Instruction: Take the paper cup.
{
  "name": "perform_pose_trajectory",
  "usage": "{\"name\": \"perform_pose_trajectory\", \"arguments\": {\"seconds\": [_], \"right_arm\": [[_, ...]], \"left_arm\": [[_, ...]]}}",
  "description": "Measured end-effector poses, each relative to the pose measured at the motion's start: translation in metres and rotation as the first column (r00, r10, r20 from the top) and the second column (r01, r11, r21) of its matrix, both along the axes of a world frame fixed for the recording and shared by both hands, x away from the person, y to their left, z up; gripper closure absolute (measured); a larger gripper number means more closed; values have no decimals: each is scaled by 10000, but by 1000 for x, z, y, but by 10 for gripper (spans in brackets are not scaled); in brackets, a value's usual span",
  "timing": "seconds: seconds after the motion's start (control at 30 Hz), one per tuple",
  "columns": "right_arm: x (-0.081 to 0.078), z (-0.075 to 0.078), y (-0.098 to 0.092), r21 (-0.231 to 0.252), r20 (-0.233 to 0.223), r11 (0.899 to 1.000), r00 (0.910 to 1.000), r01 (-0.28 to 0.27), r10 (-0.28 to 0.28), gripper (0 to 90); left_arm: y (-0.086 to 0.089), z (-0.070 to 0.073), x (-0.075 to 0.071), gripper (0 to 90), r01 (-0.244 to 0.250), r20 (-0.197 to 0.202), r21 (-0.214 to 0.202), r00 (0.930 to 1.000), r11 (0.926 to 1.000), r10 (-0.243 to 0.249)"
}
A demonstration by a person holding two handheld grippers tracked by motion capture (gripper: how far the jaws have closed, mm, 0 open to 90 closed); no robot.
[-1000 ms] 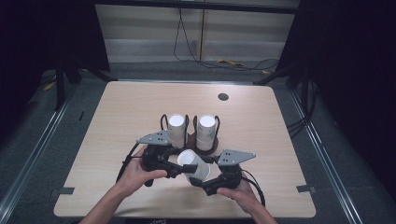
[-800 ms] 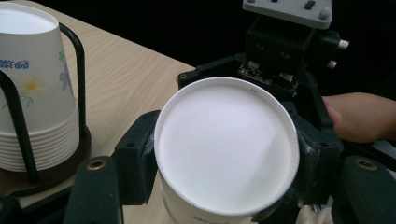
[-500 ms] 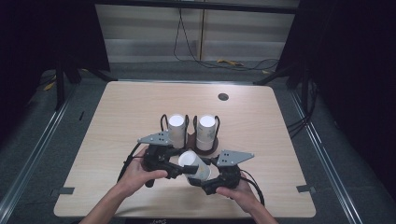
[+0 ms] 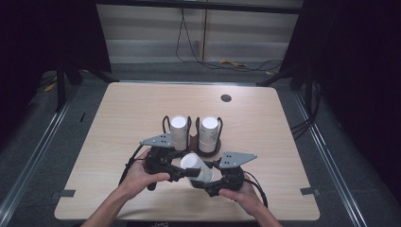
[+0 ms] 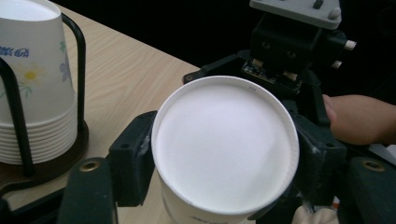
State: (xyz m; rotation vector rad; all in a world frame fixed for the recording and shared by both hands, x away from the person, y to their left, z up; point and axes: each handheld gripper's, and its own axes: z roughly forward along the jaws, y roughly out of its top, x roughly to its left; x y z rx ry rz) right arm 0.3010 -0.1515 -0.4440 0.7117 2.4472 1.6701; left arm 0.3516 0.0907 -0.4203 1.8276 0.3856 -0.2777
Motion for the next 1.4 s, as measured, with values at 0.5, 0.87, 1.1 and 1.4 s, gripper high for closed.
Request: {"name": "perform_pose_trajectory", "arguments": {"seconds": [0.5,0.87,1.1,1.4], "right_arm": [[1,7,-4,-924,0,9957,10000,55,-55,302],[2,8,-7,-2157,-123,9763,9998,-200,178,306],[8,14,-7,-2762,5,9608,9997,-220,230,309],[14,14,-3,-3810,-56,9230,9984,-542,564,313]], "left_arm": [[2,1,2,194,-7,161,365,9999,9993,2],[9,2,6,204,-246,797,867,9967,9959,177],[16,3,8,214,-325,1034,1010,9944,9943,220],[15,-4,9,206,-119,1145,1583,9934,9873,-64]]}}
